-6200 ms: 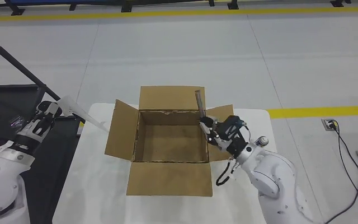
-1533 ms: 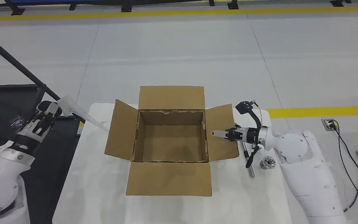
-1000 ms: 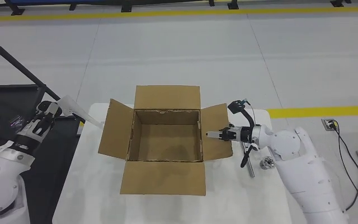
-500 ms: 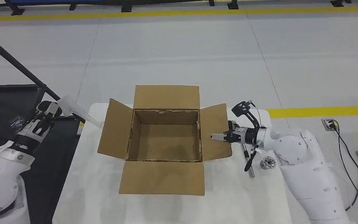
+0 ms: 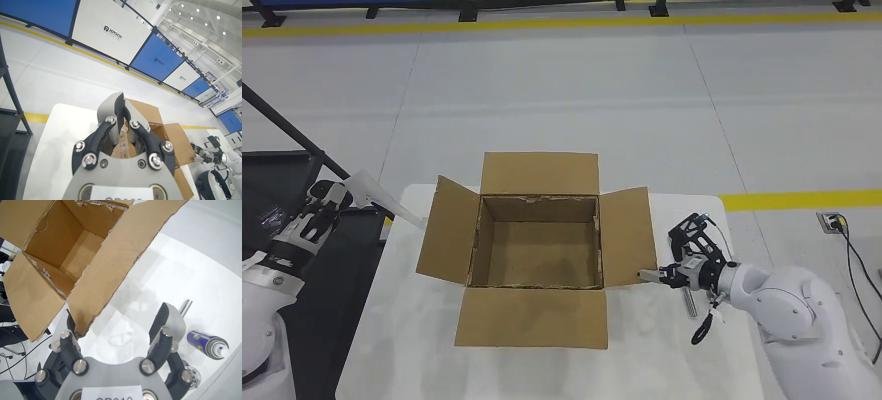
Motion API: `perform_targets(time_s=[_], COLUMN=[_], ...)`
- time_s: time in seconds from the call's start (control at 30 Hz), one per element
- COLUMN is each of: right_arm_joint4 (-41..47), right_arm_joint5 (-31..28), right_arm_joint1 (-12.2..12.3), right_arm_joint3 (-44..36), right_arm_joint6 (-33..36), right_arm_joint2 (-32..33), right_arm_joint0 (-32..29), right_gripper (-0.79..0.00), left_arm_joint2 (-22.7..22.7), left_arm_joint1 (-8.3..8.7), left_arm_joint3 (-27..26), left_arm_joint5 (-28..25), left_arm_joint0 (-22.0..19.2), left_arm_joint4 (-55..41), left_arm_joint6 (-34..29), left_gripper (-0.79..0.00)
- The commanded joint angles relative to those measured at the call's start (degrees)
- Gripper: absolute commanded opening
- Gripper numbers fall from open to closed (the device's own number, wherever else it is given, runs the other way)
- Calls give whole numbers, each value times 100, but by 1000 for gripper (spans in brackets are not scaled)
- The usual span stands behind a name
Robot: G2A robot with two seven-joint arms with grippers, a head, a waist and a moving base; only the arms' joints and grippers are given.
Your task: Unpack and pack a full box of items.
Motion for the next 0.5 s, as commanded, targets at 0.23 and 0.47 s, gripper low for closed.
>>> perform_targets(time_s=[0.23, 0.47], right_arm_joint4=[-129, -661], right_arm_joint5=[-16, -64], right_arm_joint1=[12, 111], right_arm_joint3=[-38, -355], right_arm_joint6=[-146, -442], right_arm_joint2=[-27, 317], right_arm_joint0=[-76, -662], right_gripper=[0, 0], left_arm_joint2=[0, 0], left_arm_joint1=[0, 0], left_arm_joint3=[0, 0], left_arm_joint5=[0, 0], left_arm_joint0=[0, 0], left_arm_joint4=[0, 0], left_arm_joint6=[0, 0], left_gripper=[-785, -785])
